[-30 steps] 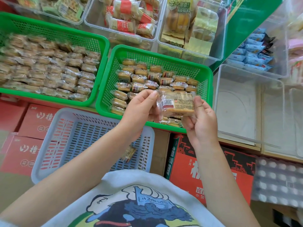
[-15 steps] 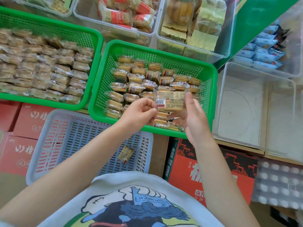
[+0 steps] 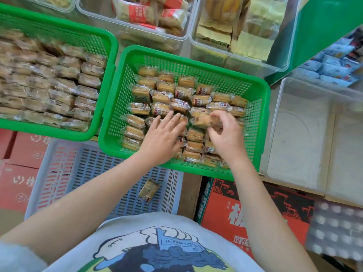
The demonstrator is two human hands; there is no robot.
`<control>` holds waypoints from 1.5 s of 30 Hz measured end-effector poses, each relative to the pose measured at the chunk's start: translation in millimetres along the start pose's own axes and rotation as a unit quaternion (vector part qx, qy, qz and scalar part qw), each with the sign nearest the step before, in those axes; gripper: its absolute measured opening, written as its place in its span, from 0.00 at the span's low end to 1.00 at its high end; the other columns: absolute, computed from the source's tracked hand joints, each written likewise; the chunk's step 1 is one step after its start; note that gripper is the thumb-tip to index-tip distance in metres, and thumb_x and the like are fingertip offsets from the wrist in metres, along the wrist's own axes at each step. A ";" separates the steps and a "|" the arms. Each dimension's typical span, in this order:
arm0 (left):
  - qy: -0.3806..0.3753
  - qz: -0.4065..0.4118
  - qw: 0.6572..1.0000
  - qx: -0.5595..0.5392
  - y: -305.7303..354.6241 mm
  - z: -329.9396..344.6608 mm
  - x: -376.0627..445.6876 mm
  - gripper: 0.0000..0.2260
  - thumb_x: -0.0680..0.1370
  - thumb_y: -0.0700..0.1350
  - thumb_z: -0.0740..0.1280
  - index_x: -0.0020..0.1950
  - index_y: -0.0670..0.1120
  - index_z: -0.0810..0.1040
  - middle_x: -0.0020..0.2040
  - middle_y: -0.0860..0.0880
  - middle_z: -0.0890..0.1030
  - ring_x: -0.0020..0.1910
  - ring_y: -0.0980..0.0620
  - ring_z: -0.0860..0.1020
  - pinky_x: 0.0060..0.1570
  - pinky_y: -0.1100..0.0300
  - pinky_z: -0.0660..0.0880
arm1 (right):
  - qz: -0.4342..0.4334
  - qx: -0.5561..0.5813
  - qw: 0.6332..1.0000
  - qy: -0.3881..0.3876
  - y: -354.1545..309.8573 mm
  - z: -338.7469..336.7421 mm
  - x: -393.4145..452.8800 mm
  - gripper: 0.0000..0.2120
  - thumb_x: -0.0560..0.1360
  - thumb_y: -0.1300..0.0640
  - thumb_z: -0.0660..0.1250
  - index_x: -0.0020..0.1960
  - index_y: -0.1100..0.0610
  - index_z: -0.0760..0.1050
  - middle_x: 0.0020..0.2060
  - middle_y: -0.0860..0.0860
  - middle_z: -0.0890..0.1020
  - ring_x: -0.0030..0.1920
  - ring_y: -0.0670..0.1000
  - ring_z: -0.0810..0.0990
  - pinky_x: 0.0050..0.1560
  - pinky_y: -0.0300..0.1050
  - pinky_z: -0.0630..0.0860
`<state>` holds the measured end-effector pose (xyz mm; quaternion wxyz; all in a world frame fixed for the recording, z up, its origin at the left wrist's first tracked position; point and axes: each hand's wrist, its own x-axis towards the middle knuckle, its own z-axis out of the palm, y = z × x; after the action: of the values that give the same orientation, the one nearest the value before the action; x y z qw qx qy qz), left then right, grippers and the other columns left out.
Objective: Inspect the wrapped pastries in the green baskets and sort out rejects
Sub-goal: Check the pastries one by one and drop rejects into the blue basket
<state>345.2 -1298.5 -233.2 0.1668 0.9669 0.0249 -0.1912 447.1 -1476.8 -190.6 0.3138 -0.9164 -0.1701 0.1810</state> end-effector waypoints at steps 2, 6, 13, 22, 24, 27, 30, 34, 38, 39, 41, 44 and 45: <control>0.010 -0.001 1.000 -0.006 0.3 1.8 0.5 0.27 0.83 0.54 0.55 0.82 0.50 0.56 0.83 0.48 0.49 0.82 0.48 0.43 0.79 0.44 0.44 | -0.028 -0.062 0.997 -0.036 3.2 11.0 1.7 0.16 0.77 0.63 0.68 0.64 0.57 0.75 0.58 0.51 0.77 0.56 0.48 0.76 0.59 0.46 0.75; 0.020 0.000 1.000 -0.017 -0.4 3.8 0.3 0.26 0.83 0.53 0.56 0.80 0.48 0.60 0.83 0.47 0.51 0.82 0.48 0.44 0.79 0.44 0.45 | -0.027 -0.081 0.995 -0.057 3.3 20.7 2.5 0.14 0.80 0.63 0.64 0.65 0.58 0.73 0.58 0.53 0.78 0.56 0.53 0.77 0.56 0.49 0.76; 0.075 0.046 0.995 -0.035 2.4 10.6 2.3 0.19 0.80 0.49 0.61 0.70 0.45 0.73 0.80 0.45 0.62 0.81 0.46 0.54 0.78 0.43 0.50 | -0.010 -0.178 0.976 -0.121 6.8 28.6 9.7 0.17 0.80 0.60 0.60 0.68 0.58 0.70 0.58 0.54 0.78 0.60 0.56 0.74 0.62 0.54 0.72; 0.100 0.070 0.992 -0.028 13.3 17.6 12.1 0.24 0.78 0.48 0.63 0.75 0.47 0.69 0.74 0.45 0.71 0.76 0.44 0.64 0.75 0.42 0.58 | 0.009 -0.196 0.980 -0.026 9.5 41.0 13.0 0.03 0.80 0.58 0.64 0.52 0.57 0.73 0.46 0.52 0.79 0.52 0.57 0.74 0.55 0.53 0.66; 0.093 0.062 0.994 0.005 13.4 20.7 15.8 0.24 0.80 0.52 0.59 0.76 0.49 0.69 0.74 0.44 0.70 0.77 0.43 0.62 0.76 0.42 0.57 | -0.015 -0.185 0.983 -0.001 8.6 37.6 15.7 0.04 0.78 0.60 0.64 0.51 0.59 0.76 0.48 0.53 0.79 0.53 0.56 0.74 0.55 0.52 0.68; 0.090 0.046 0.994 0.031 13.3 24.8 21.2 0.24 0.83 0.57 0.54 0.78 0.51 0.66 0.80 0.43 0.61 0.80 0.43 0.55 0.77 0.41 0.52 | -0.012 -0.110 0.992 0.068 3.9 29.8 25.0 0.06 0.77 0.64 0.64 0.53 0.61 0.77 0.50 0.55 0.78 0.53 0.56 0.75 0.54 0.49 0.73; 0.083 0.037 0.995 0.044 12.5 27.0 23.2 0.26 0.84 0.60 0.52 0.80 0.53 0.61 0.82 0.43 0.51 0.82 0.43 0.46 0.78 0.41 0.46 | 0.027 -0.115 0.991 0.068 3.4 28.1 38.4 0.10 0.80 0.61 0.64 0.59 0.62 0.77 0.55 0.57 0.77 0.57 0.57 0.76 0.57 0.48 0.73; 0.069 0.029 0.996 0.048 12.1 27.5 24.3 0.27 0.84 0.62 0.51 0.81 0.55 0.58 0.83 0.43 0.49 0.82 0.43 0.44 0.78 0.42 0.43 | 0.105 -0.155 0.982 0.028 6.4 36.8 49.3 0.16 0.81 0.53 0.64 0.62 0.64 0.75 0.63 0.59 0.75 0.64 0.59 0.73 0.62 0.50 0.71; 0.060 0.026 0.996 0.055 11.9 27.7 24.6 0.27 0.84 0.62 0.50 0.82 0.55 0.57 0.83 0.43 0.48 0.82 0.43 0.44 0.78 0.42 0.43 | 0.153 -0.099 0.983 0.029 2.1 39.6 52.2 0.13 0.80 0.49 0.65 0.57 0.58 0.77 0.58 0.58 0.76 0.60 0.58 0.74 0.54 0.47 0.70; 0.057 0.026 0.996 0.057 12.0 27.7 24.8 0.27 0.84 0.62 0.50 0.82 0.56 0.56 0.83 0.43 0.48 0.81 0.43 0.44 0.78 0.42 0.43 | 0.164 -0.088 0.982 0.022 -0.7 38.5 52.0 0.11 0.81 0.49 0.64 0.55 0.56 0.76 0.56 0.57 0.75 0.58 0.58 0.74 0.52 0.46 0.68; 0.052 0.025 0.997 0.055 12.0 27.5 25.2 0.27 0.84 0.62 0.50 0.82 0.56 0.56 0.83 0.43 0.47 0.81 0.43 0.43 0.78 0.42 0.42 | 0.183 -0.079 0.980 0.004 -3.9 36.3 52.0 0.08 0.83 0.51 0.59 0.54 0.53 0.76 0.57 0.58 0.74 0.59 0.58 0.73 0.55 0.48 0.68; 0.051 0.025 0.997 0.053 11.5 26.4 24.6 0.26 0.84 0.62 0.50 0.81 0.57 0.57 0.82 0.41 0.47 0.81 0.42 0.44 0.78 0.42 0.43 | 0.197 0.007 0.980 -0.020 -6.0 24.6 51.3 0.08 0.84 0.53 0.56 0.53 0.51 0.74 0.55 0.54 0.76 0.55 0.55 0.75 0.56 0.50 0.73; 0.049 0.024 0.997 0.052 11.2 26.0 24.3 0.26 0.84 0.62 0.50 0.81 0.57 0.57 0.82 0.41 0.47 0.81 0.42 0.44 0.78 0.42 0.43 | 0.205 0.060 0.976 -0.030 -7.0 17.3 50.2 0.08 0.84 0.54 0.56 0.53 0.51 0.74 0.52 0.52 0.77 0.51 0.53 0.76 0.52 0.50 0.74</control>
<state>359.5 -1318.0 -261.5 0.1193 0.9828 -0.0006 -0.1407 482.1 -1441.4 -210.2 0.3190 -0.9055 0.0233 0.2789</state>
